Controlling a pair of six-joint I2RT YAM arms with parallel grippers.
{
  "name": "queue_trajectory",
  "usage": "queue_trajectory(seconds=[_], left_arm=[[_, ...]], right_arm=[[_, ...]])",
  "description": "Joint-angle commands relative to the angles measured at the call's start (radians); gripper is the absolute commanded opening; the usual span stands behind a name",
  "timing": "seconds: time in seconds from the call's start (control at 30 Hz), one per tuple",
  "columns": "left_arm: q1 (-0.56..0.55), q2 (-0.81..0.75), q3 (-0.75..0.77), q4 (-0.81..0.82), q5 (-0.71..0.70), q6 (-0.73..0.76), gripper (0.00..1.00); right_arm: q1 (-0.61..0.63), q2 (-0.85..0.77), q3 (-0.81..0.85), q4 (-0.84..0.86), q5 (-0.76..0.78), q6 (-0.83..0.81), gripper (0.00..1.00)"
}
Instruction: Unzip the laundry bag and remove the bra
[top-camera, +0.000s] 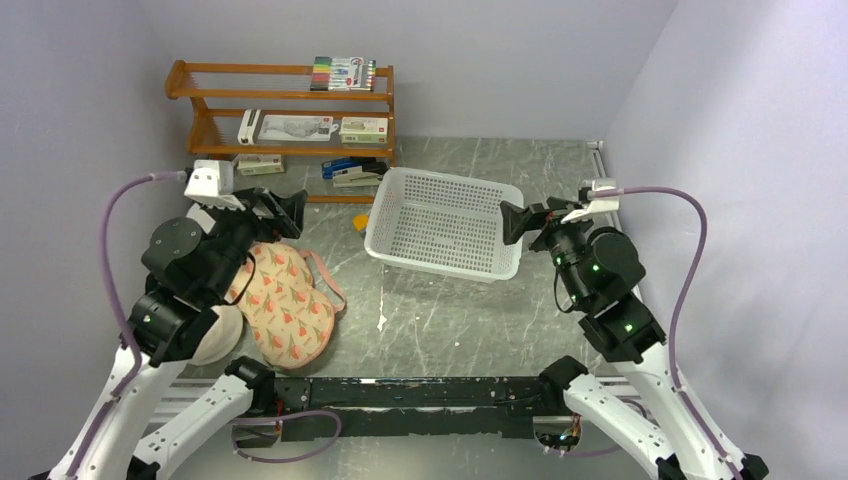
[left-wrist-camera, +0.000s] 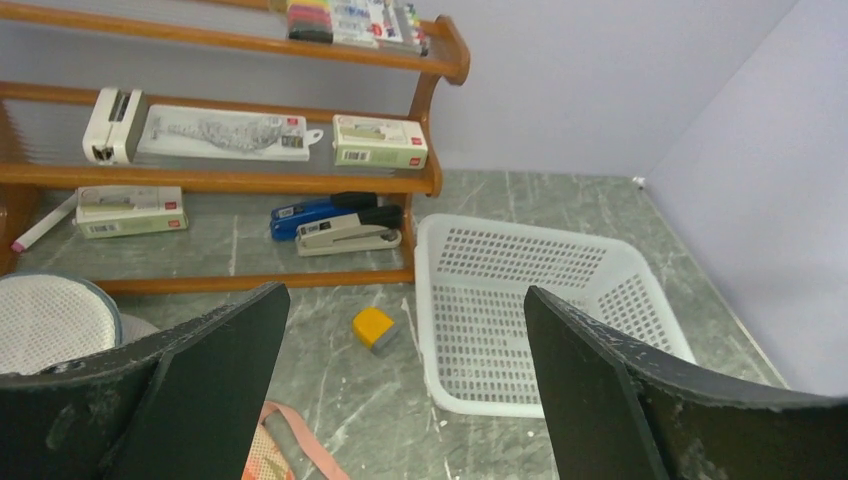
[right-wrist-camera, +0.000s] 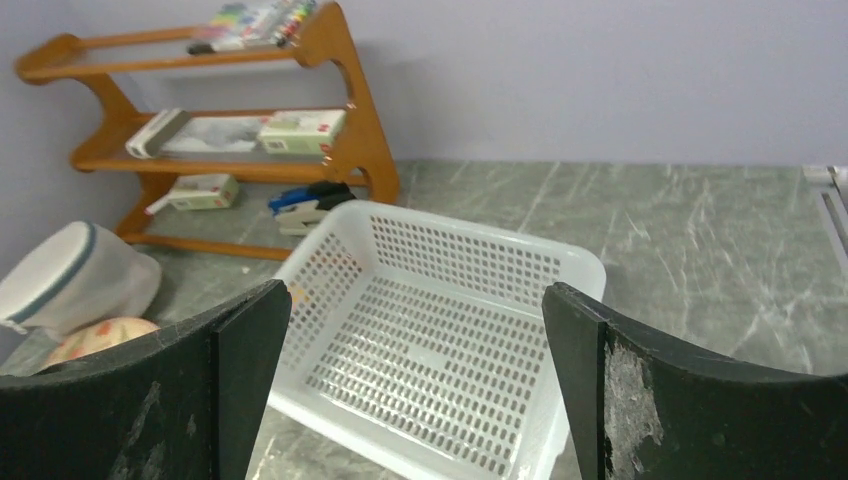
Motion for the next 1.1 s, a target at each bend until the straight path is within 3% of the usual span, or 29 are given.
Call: queue_trajectory(seconds=[0.0,0.17,0.4,0.57,0.73,0.9,1.07], left_arm=[[0.031,0.030,-0.050,0.085,0.044,0.034,1.00],[0.059,0.065,-0.106,0.137,0.065,0.059,1.00],[0.088,0.094,-0.162,0.199,0.089,0.091,0.99],[0.101,0.098,-0.177,0.231,0.102,0.109,0.99],[0.109,0.107,-0.181,0.257,0.112,0.119,0.99],[0.112,0.118,-0.175,0.266,0.115,0.123,0.99],[0.114,0.099,-0.197,0.294,0.092,0.138,0.99]], right_arm=[[-0.056,0.012,-0.062,0.057,0.000,0.063,1.00],[-0.114,0.023,-0.119,0.043,0.021,0.179,1.00],[-0.171,0.036,-0.214,0.069,-0.086,0.245,1.00],[-0.192,0.094,-0.272,0.168,-0.252,0.266,1.00],[-0.192,0.229,-0.289,0.348,-0.549,0.307,1.00],[-0.060,0.374,-0.256,0.478,-0.656,0.309,1.00],[0.170,0.532,-0.166,0.514,-0.597,0.260,1.00]])
